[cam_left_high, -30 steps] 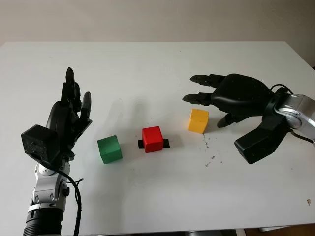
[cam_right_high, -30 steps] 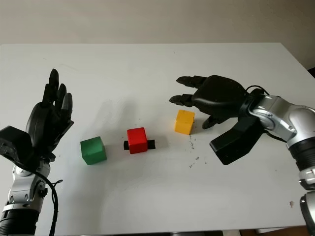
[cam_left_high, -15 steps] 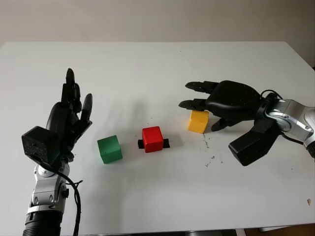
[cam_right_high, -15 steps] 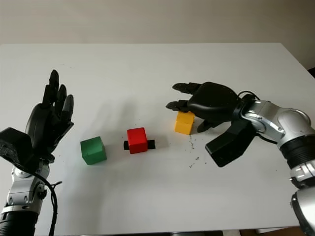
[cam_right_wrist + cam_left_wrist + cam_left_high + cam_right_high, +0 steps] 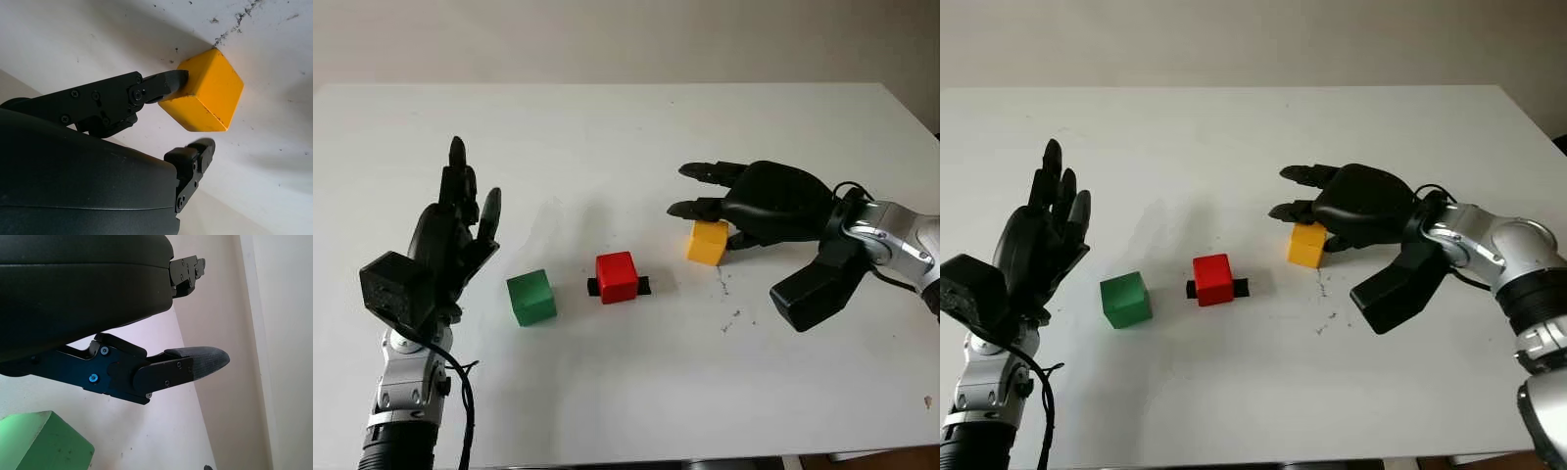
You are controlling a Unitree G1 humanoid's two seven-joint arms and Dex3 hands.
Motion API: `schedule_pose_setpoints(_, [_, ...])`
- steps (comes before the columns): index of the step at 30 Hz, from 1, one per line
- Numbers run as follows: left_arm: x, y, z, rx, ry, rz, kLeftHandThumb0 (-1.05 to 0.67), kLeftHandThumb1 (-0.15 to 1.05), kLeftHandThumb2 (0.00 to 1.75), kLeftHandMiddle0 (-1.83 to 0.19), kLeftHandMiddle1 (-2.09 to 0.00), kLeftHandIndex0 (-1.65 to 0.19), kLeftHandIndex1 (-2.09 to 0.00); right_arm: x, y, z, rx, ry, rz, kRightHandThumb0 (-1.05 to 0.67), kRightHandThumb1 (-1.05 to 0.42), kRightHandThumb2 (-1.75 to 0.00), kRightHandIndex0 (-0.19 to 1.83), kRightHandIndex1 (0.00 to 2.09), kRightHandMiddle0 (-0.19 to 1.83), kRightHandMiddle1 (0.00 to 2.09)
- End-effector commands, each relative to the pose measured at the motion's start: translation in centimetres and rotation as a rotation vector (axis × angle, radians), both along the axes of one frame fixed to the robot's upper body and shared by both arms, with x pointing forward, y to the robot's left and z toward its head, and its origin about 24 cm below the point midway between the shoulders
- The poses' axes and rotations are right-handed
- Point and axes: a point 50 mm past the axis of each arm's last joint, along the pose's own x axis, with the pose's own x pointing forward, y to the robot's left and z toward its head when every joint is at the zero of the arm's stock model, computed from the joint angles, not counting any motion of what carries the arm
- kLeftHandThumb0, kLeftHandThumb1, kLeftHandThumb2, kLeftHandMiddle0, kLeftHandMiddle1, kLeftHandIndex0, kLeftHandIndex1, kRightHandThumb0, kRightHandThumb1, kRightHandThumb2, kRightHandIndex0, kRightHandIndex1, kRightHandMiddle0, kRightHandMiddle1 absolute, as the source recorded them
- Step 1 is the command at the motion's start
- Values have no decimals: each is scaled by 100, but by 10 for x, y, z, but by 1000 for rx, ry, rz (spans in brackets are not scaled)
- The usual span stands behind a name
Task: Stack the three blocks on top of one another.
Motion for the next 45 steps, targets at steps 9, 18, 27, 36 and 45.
schedule_pose_setpoints(9, [0,-3,-1,24,3,6,-64,105,56,17,-6,19,-1,1,-1,8,59,-23,23,-35,-96,-5,29,5,57,93])
schedule_pose_setpoints(18, [4,-7,-2,43,8,12,-64,105,56,14,-6,17,-4,-3,-7,10,72,30,3,-41,-91,-5,25,5,52,121])
schedule_pose_setpoints(27, [5,-8,-2,36,11,7,-64,105,54,14,-6,17,-5,-6,-12,12,102,89,-40,-45,-92,-6,26,6,50,130])
schedule_pose_setpoints(36, [4,-11,-4,37,16,1,-64,105,55,15,-5,19,-5,-5,-17,16,263,231,-180,-43,-94,-6,25,5,45,126])
schedule_pose_setpoints(45, [3,-10,-6,48,21,7,-65,105,55,15,-5,18,-5,-8,-17,36,492,326,-271,-37,-97,-6,23,5,39,135])
